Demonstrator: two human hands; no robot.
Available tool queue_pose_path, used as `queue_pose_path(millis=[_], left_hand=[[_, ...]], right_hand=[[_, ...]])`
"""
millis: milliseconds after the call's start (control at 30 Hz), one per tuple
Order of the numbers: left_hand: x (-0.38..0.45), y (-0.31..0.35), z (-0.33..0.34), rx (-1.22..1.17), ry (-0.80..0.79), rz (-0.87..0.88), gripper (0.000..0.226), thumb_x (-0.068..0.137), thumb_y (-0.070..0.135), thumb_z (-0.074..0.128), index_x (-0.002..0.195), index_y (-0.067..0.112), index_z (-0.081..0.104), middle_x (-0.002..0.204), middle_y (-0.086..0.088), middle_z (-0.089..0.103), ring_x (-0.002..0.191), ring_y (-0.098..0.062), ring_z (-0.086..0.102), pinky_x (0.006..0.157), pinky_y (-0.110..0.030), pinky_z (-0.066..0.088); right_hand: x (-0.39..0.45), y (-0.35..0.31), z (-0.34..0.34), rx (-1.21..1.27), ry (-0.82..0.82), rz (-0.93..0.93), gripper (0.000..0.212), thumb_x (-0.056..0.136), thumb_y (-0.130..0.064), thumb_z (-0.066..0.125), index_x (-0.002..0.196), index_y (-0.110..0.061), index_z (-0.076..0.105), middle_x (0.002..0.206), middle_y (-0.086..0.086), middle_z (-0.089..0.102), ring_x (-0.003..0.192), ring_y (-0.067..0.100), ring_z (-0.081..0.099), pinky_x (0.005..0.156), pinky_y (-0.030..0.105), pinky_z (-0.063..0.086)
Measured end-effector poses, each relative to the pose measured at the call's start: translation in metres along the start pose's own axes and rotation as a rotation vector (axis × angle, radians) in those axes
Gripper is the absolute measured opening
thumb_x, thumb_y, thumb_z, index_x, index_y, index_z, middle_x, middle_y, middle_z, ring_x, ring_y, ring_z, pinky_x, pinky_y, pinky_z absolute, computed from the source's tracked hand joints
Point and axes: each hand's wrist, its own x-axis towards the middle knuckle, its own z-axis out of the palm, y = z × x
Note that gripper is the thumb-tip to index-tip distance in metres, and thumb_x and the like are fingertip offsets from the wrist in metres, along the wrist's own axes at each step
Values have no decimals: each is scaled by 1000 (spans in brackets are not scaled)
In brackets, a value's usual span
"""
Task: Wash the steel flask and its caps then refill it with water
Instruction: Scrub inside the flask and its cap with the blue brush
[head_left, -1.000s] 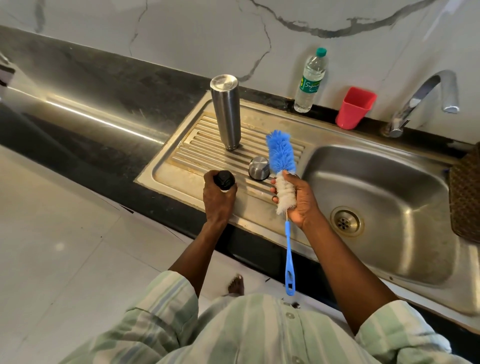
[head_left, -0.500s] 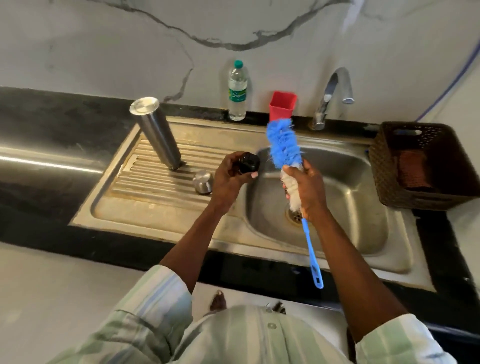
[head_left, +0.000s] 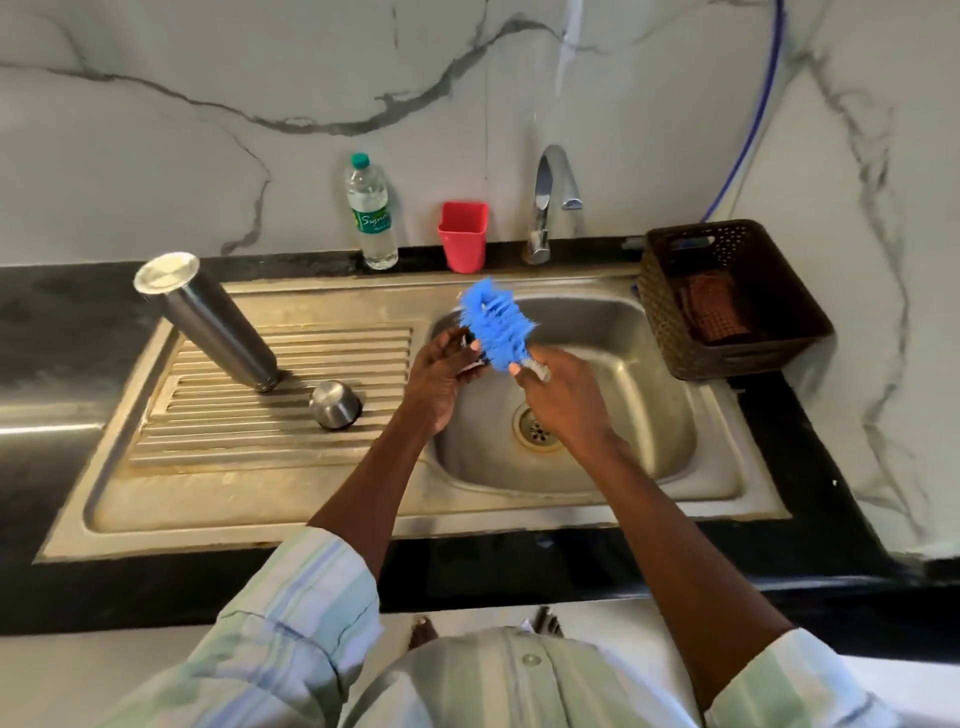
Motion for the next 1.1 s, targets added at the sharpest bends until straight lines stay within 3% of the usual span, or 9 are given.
queue_pose_path(millis=[67,233,333,433,567,733,833,967,1100], left_hand=[[-1,0,1,-26,25,-16,26,91,-6,58,112,10,62,95,2,77,89,-14,73,72,-28,58],[-5,5,-2,52,-32,-38,28,87,-8,64,111,6,64,99,-1,76,94,-16,71,75,-25,58],[-2,6,-7,2,30,-43,23,88,-1,66,110,6,67,98,-3,76,92,-18,71,68,-23,56],[-1,9,-11,-43,61,-44,15,91,-1,63,103,7,69,92,-2,77,83,-14,72,70,-23,57],[-5,11,-14,39,-41,-60,27,86,4,69,113,5,66,108,-10,70,94,-17,67,68,-22,54],[1,19,-14,-40,21,-31,18,91,-3,62,103,8,70,97,-5,76,88,-17,72,68,-23,56],[1,18,-17,-69,17,-53,17,92,-3,60,105,6,68,96,-5,76,87,-17,72,68,-24,57],[-3,15,-14,-150,24,-75,13,93,-1,60,103,5,65,95,-7,74,86,-18,70,67,-23,57],[-2,16,-13,-241,69,-67,8,94,-1,59,97,2,65,92,-10,75,84,-20,72,68,-26,59]], right_hand=[[-8,-4,9,-77,-8,-38,27,94,-29,56,119,-25,65,101,6,66,96,24,59,77,31,42],[9,-11,4,40,38,178,23,95,-29,56,110,-14,67,104,8,69,100,28,60,77,33,42],[8,-17,9,34,29,143,21,95,-30,56,106,-16,67,100,7,70,95,28,61,72,31,39],[-10,-21,28,-2,-1,81,23,94,-30,57,112,-20,66,105,7,70,98,28,61,81,35,47],[11,-15,22,151,50,317,28,93,-28,60,116,-13,67,116,7,66,112,27,59,88,29,41],[2,-21,28,407,48,325,13,88,-31,61,88,-22,69,77,-8,65,70,13,57,70,32,45],[-1,-19,34,424,44,338,19,87,-33,60,97,-21,71,79,-8,70,70,16,62,71,31,49],[5,-20,31,481,71,384,17,90,-27,62,92,-12,68,70,-3,62,62,16,54,63,35,48],[-3,-26,37,499,49,341,12,91,-28,60,88,-19,68,75,1,67,63,11,56,60,22,47]])
